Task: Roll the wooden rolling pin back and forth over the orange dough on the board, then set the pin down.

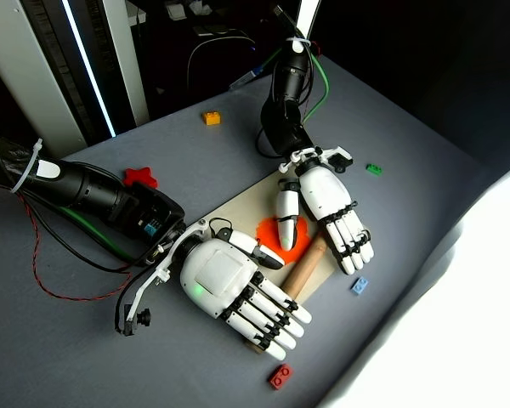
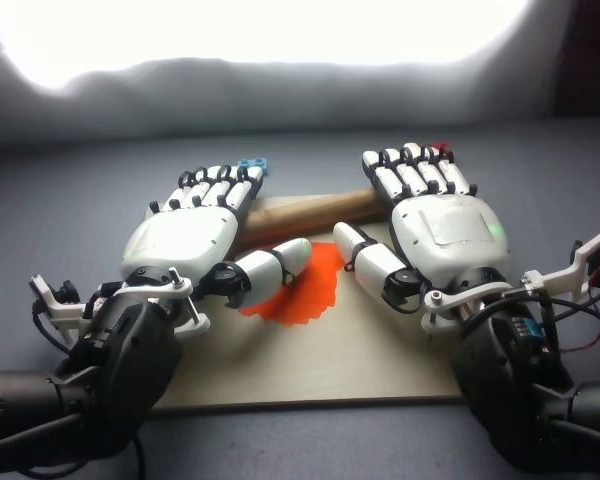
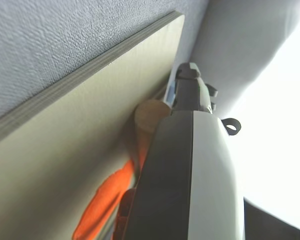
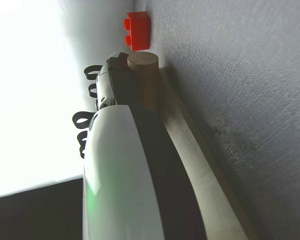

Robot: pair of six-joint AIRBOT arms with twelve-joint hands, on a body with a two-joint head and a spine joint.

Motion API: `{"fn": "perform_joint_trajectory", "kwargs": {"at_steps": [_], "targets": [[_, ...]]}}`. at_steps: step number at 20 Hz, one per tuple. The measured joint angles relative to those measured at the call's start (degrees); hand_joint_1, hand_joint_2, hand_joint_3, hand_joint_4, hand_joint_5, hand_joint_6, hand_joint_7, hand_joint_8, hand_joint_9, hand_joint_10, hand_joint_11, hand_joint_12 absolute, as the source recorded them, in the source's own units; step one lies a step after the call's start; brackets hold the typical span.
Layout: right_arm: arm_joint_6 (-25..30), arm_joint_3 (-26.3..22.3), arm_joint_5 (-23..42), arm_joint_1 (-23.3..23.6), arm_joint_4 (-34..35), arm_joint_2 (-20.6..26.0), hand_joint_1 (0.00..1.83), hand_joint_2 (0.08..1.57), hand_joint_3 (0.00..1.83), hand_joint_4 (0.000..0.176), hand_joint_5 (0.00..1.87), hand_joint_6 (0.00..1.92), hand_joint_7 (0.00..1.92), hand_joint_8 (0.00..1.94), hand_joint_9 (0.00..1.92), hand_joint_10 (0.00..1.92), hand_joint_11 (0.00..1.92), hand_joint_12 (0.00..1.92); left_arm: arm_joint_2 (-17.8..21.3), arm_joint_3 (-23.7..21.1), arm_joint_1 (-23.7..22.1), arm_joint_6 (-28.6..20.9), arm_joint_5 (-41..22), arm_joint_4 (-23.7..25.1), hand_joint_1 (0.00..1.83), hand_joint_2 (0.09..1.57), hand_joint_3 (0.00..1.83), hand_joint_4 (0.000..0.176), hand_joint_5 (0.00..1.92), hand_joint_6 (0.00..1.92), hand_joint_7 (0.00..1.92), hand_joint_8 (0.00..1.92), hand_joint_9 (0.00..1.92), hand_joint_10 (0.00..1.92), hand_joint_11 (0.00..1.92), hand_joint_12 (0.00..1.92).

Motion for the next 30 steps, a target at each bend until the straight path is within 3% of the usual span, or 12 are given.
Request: {"fn": "perform_joint_trajectory", "kwargs": {"at_steps": [13,15,23,30], "targets": [[-2.5,-1.6,1.1,-0.9,-0.3,0.5,0.0,1.34,0.0,0.0,0.12,0.0,0.1,0.0,0.07,0.0,0.0,0.31,1.1,-1.2,0.0,0.4,1.1,0.2,0.0,1.25,0.0,0.0,0.0,0.0,0.0,0.0,0.0,0.0,0.0,0.0],[-2.8,-2.1,1.7,-1.0,-0.2,0.6,0.0,1.34,0.0,0.0,0.13,0.0,0.1,0.0,0.07,0.0,0.0,0.17,1.4,-1.7,0.0,0.6,1.0,0.2,0.0,1.25,0.0,0.0,0.0,0.0,0.0,0.0,0.0,0.0,0.0,0.0],[-4.0,-3.2,2.6,-1.0,1.3,0.6,0.0,1.34,0.0,0.0,0.13,0.0,0.11,0.0,0.07,0.0,0.0,0.15,2.9,-4.0,0.0,1.4,1.2,-0.1,0.0,1.25,0.0,0.0,0.0,0.0,0.0,0.0,0.0,0.0,0.0,0.0],[-4.1,-3.2,2.6,-1.0,1.3,0.7,0.0,1.34,0.0,0.0,0.13,0.0,0.11,0.0,0.07,0.0,0.0,0.15,3.3,-6.5,1.5,1.6,-2.3,-0.3,0.0,1.25,0.0,0.0,0.0,0.0,0.0,0.0,0.0,0.0,0.0,0.0]]}}
